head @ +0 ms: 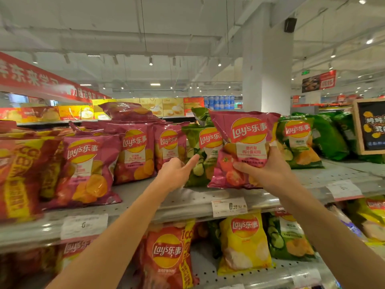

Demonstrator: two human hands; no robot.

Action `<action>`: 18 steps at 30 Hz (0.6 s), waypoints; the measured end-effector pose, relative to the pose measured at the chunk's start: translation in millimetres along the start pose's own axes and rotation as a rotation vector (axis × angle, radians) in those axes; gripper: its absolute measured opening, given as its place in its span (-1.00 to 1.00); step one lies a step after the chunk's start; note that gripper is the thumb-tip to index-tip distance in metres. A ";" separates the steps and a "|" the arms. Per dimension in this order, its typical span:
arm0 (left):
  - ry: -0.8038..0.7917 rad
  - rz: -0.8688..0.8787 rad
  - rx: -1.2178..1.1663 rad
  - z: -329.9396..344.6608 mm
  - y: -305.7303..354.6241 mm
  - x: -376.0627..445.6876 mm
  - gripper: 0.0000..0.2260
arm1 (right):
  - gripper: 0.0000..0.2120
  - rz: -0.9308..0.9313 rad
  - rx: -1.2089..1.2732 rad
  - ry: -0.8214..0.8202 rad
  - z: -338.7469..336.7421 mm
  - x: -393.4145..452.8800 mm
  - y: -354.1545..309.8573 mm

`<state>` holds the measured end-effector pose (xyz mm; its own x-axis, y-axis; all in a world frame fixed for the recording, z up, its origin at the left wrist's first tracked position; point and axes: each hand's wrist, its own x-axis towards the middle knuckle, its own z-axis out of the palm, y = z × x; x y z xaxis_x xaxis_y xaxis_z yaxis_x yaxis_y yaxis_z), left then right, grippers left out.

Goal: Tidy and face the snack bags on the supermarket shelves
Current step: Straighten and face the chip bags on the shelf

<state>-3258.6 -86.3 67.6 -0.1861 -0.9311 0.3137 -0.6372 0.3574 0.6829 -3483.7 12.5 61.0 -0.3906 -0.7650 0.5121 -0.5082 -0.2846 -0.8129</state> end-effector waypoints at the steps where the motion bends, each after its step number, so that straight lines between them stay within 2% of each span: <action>1: 0.040 0.030 0.051 -9.6 -7.1 -7.6 -0.44 | -0.17 -0.008 -0.005 0.010 8.2 -0.4 -5.4; 5: 0.111 0.116 0.316 -49.6 -40.0 -42.8 -0.35 | -0.16 -0.035 0.035 0.061 38.2 -1.2 -32.3; 9: 0.044 0.140 0.576 -79.7 -62.4 -74.6 -0.29 | -0.24 -0.089 0.039 0.079 70.5 -5.1 -59.2; 12: 0.016 0.124 0.714 -90.6 -69.4 -89.6 -0.35 | -0.27 -0.179 0.015 0.062 102.1 -14.6 -73.4; 14: 0.050 0.141 0.759 -93.9 -72.0 -95.7 -0.49 | -0.24 -0.212 0.007 -0.012 125.6 -19.6 -79.0; 16: 0.083 0.155 0.749 -95.7 -73.1 -100.0 -0.60 | -0.20 -0.173 0.027 -0.117 149.2 -20.7 -80.6; 18: 0.109 0.134 0.737 -96.3 -75.2 -101.1 -0.61 | -0.12 -0.092 0.044 -0.193 168.6 -18.5 -81.0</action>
<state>-3120.0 -12.0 48.0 -0.2464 -0.8568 0.4530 -0.9566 0.2899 0.0280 -3305.9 -47.7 70.6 -0.1881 -0.8298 0.5254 -0.4994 -0.3799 -0.7787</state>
